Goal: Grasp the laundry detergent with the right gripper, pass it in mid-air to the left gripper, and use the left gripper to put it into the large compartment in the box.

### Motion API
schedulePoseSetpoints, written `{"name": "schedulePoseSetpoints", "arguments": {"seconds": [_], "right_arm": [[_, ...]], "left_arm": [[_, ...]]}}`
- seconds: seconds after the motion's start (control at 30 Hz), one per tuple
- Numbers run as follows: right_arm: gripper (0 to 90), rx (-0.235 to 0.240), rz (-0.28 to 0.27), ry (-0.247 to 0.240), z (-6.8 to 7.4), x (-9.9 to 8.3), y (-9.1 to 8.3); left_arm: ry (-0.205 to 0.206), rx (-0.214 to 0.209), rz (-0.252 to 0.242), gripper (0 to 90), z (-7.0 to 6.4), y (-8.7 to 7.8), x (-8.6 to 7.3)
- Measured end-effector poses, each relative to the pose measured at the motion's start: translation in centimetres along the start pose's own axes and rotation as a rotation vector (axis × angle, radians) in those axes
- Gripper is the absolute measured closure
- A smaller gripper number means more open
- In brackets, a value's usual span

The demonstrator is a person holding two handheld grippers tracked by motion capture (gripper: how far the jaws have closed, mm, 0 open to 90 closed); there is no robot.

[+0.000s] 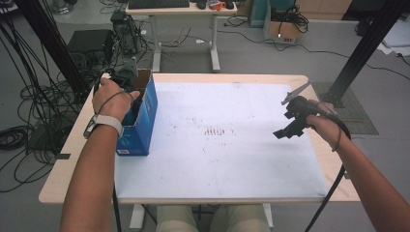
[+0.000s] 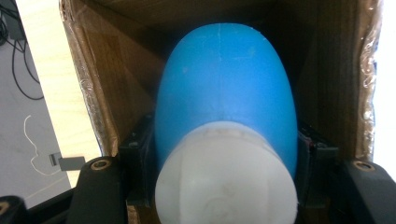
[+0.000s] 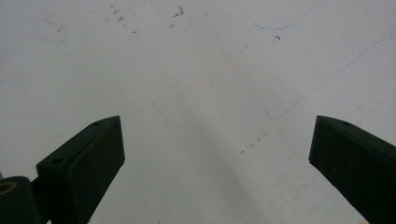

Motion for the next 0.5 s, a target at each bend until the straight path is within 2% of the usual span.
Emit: {"name": "schedulePoseSetpoints", "arguments": {"seconds": [0.03, 0.1, 0.13, 0.17, 0.2, 0.3, 0.33, 0.5], "right_arm": [[3.2, -0.006, 0.014, -0.020, -0.16, -0.04, -0.07], [3.2, -0.004, 0.012, -0.021, -0.10, -0.02, 0.00], [3.2, 0.002, 0.009, 0.002, 0.07, 0.02, 0.04], [3.1, -0.003, 0.010, -0.017, -0.11, -0.03, 0.09], [3.1, 0.004, 0.007, 0.005, 0.07, 0.01, 0.18], [3.2, 0.001, 0.015, -0.020, -0.07, 0.00, 0.27], [3.2, 0.007, 0.008, 0.002, 0.12, 0.07, 0.30], [3.2, 0.007, 0.002, -0.003, 0.08, 0.11, 0.33]], "left_arm": [[0.001, -0.001, 0.004, 37.4, 0.02, -0.02, 0.01], [0.000, 0.004, -0.002, 37.4, -0.02, 0.03, 0.01], [0.000, 0.000, 0.003, 37.4, -0.01, 0.00, 0.02], [0.000, -0.001, 0.005, 37.4, 0.02, -0.01, 0.02], [0.000, 0.001, 0.001, 37.4, 0.00, 0.01, 0.01], [-0.002, -0.001, 0.003, 37.4, 0.04, -0.02, 0.01], [-0.002, -0.001, 0.004, 37.4, 0.04, -0.02, 0.01], [-0.002, -0.001, 0.004, 37.4, 0.04, -0.01, 0.02]]}}
Point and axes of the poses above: each handheld gripper's, and its own axes: y roughly forward along the jaws, x roughly out of its top, z roughly to its left, the point moved 2 cm from there along y, roughly forward along the jaws, and after that the axes turned 6 degrees about -x, right-handed, at the moved point
